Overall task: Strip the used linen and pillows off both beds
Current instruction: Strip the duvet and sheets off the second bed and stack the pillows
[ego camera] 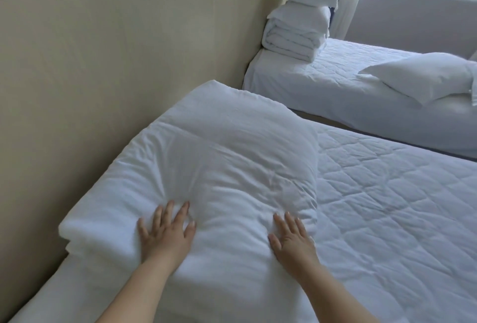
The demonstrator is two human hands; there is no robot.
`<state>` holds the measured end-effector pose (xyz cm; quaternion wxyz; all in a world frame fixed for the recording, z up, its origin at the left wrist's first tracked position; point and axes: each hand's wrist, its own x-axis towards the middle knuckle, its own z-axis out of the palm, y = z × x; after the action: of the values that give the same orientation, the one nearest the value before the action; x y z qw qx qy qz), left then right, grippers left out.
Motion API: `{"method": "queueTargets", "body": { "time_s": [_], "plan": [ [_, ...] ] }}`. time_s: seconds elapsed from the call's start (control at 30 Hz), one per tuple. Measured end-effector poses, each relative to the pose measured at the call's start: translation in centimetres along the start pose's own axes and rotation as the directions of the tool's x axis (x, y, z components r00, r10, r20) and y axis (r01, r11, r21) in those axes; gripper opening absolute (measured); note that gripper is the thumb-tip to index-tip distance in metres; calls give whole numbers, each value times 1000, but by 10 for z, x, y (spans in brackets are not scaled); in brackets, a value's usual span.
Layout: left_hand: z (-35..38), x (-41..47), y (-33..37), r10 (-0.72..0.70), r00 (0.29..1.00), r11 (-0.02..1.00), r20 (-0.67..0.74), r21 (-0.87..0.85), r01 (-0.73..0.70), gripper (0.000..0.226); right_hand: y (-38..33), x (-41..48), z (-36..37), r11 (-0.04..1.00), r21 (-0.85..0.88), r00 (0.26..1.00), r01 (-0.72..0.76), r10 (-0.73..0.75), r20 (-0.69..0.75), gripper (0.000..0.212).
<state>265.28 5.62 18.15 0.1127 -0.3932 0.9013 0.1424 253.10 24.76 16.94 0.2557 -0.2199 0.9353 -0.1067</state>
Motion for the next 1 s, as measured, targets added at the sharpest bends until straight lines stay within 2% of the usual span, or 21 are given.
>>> {"method": "queueTargets", "body": {
  "time_s": [0.23, 0.4, 0.47, 0.53, 0.63, 0.77, 0.87, 1.0],
  "plan": [
    [19, -61, 36, 111, 993, 994, -44, 16, -111, 56, 41, -72, -3, 983, 182, 999, 29, -25, -20, 61],
    [39, -112, 65, 234, 971, 966, -42, 120, -227, 59, 100, -128, -15, 917, 392, 989, -76, 120, -89, 60],
    [48, -138, 76, 256, 966, 961, -20, 112, -253, 54, 128, -152, -19, 891, 443, 979, -102, 169, -115, 55],
    [59, -165, 91, 252, 967, 966, 43, -68, -249, 44, 158, -182, -24, 840, 534, 962, -97, 216, -165, 49],
    [79, -218, 121, 281, 946, 917, 162, -337, -215, 37, 208, -238, -24, 697, 716, 931, -37, 285, -229, 37],
    [106, -311, 182, 359, 932, 796, 46, -537, -280, 6, 301, -325, -19, 588, 808, 895, 26, 347, -281, 32],
    [120, -380, 248, 427, 904, 658, -24, -678, -329, 16, 380, -392, -26, 509, 859, 844, 59, 433, -315, 28],
    [148, -456, 336, 544, 839, 566, 17, -746, -352, 9, 471, -487, -35, 373, 920, 771, 117, 550, -321, 21]
  ]
}}
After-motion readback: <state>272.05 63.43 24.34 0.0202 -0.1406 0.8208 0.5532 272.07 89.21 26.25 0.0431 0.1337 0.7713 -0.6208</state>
